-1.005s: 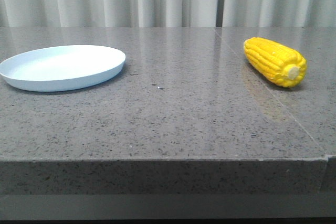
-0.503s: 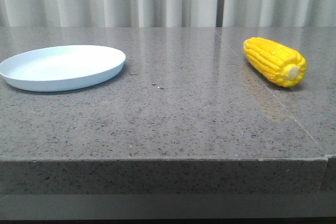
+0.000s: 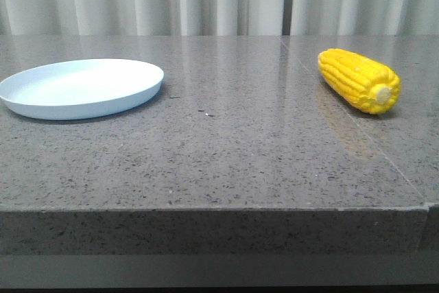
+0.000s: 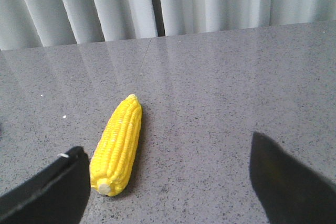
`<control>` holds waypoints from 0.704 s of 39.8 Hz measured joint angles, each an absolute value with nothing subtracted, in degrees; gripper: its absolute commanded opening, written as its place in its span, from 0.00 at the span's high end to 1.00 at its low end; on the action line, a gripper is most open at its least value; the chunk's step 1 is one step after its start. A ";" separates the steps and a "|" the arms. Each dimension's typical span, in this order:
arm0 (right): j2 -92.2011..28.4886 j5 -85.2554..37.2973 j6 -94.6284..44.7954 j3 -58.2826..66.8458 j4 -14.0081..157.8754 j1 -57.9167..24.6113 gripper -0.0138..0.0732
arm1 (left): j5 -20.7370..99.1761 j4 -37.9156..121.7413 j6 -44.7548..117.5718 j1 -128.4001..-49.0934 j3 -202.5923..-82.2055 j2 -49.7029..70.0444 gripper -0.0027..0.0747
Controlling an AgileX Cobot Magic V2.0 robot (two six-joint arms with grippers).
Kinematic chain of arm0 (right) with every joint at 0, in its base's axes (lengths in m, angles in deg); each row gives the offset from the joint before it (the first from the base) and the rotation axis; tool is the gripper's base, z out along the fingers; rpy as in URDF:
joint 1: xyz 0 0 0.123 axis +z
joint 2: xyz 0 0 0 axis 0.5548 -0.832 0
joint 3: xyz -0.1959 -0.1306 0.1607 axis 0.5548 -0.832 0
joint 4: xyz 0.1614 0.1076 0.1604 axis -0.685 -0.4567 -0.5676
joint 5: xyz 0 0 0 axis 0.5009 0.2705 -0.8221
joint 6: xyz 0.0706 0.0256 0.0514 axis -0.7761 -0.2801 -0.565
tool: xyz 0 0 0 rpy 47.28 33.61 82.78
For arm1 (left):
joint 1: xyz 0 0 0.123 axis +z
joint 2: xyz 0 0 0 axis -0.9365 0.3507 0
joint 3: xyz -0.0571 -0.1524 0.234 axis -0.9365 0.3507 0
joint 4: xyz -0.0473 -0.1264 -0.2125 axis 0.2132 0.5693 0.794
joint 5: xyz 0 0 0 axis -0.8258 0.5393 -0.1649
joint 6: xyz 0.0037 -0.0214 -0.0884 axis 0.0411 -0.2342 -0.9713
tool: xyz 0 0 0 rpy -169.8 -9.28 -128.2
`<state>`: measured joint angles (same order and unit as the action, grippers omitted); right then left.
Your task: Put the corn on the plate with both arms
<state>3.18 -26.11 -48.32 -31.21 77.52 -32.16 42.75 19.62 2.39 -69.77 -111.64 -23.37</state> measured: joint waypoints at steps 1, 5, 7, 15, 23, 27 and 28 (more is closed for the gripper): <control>3.18 -26.11 -48.32 -31.21 77.52 -32.16 0.11 | 43.10 19.62 2.39 -69.77 -112.14 -21.99 0.12; 3.18 -26.11 -48.32 -31.21 77.52 -32.16 0.11 | 46.66 19.62 2.39 -69.77 -115.44 -15.33 0.12; 3.18 -26.11 -48.32 -31.21 77.52 -32.16 0.11 | 48.96 19.62 2.39 -69.77 -118.29 -10.60 0.12; 3.18 -26.11 -48.32 -31.21 77.52 -32.16 0.11 | 61.07 21.89 2.39 -70.14 -131.90 7.24 0.12; 3.18 -26.11 -48.32 -31.21 77.52 -32.16 0.11 | 75.04 22.63 2.39 -73.41 -147.97 25.26 0.12; 3.18 -26.11 -48.32 -31.21 77.52 -32.16 0.11 | 81.80 23.03 2.39 -74.26 -155.73 33.33 0.13; 3.18 -26.11 -48.32 -31.21 77.52 -32.16 0.11 | 83.74 23.16 2.39 -74.23 -157.27 35.70 0.13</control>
